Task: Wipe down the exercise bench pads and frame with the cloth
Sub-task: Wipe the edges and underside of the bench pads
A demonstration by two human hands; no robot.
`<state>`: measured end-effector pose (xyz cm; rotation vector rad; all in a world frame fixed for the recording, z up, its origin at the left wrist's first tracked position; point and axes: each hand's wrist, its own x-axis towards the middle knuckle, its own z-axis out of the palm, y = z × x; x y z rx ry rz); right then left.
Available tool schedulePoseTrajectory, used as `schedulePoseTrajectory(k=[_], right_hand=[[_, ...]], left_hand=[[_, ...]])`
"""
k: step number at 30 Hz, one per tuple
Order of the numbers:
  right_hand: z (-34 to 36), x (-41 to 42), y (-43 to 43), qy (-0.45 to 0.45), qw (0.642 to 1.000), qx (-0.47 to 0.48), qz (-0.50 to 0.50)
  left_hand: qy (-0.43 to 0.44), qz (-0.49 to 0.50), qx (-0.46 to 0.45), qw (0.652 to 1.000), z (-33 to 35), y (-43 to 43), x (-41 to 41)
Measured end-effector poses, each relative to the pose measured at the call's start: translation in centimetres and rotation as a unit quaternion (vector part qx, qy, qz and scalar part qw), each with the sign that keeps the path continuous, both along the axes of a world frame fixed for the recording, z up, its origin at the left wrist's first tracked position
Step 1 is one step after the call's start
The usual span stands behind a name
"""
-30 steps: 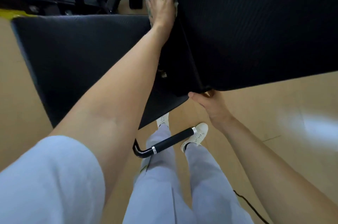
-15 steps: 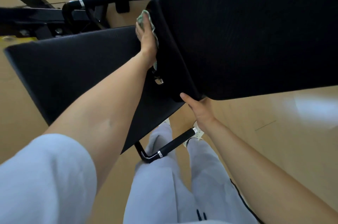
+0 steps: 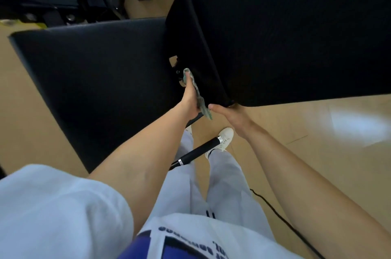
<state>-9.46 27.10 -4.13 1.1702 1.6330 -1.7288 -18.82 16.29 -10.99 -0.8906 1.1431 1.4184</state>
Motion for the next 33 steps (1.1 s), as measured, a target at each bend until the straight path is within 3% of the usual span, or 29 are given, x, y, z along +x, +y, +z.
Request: schedulePoseTrajectory(k=[5,9,11,13,17,20,26,29,33], right_hand=[[0.4,0.5,1.8,-0.006,0.997,0.009,0.081],[1.2,1.2,2.4,0.045,0.999,0.024,0.011],[1.9,1.4,2.8,0.065,0.997,0.042,-0.025],[2.2,1.5,3.4,0.082,0.994,0.063,-0.022],[3.0,1.6,4.0,0.094,0.994,0.062,0.001],[3.1,1.7,4.4,0.093,0.994,0.053,-0.01],[3.8,2.5,3.9,0.098,0.992,0.051,-0.057],[4.3,2.6,3.7,0.116,0.99,0.051,-0.068],[3.9,3.3,2.7,0.127,0.988,0.034,-0.087]], left_hand=[[-0.055,0.008,0.07,0.996,0.0,-1.2,-0.1],[-0.133,0.095,0.042,0.986,0.3,-1.1,0.1],[-0.174,0.15,0.051,0.972,-4.3,-0.6,1.2],[-0.215,0.168,-0.008,0.962,-4.5,-0.1,2.2],[-0.137,0.208,-0.076,0.965,5.3,1.6,1.7],[-0.152,0.287,-0.072,0.943,5.6,1.7,2.0],[-0.214,0.278,0.04,0.936,8.6,2.1,2.6],[-0.193,0.252,0.028,0.948,10.9,1.7,2.9],[-0.091,0.261,-0.051,0.96,11.0,-0.6,3.7]])
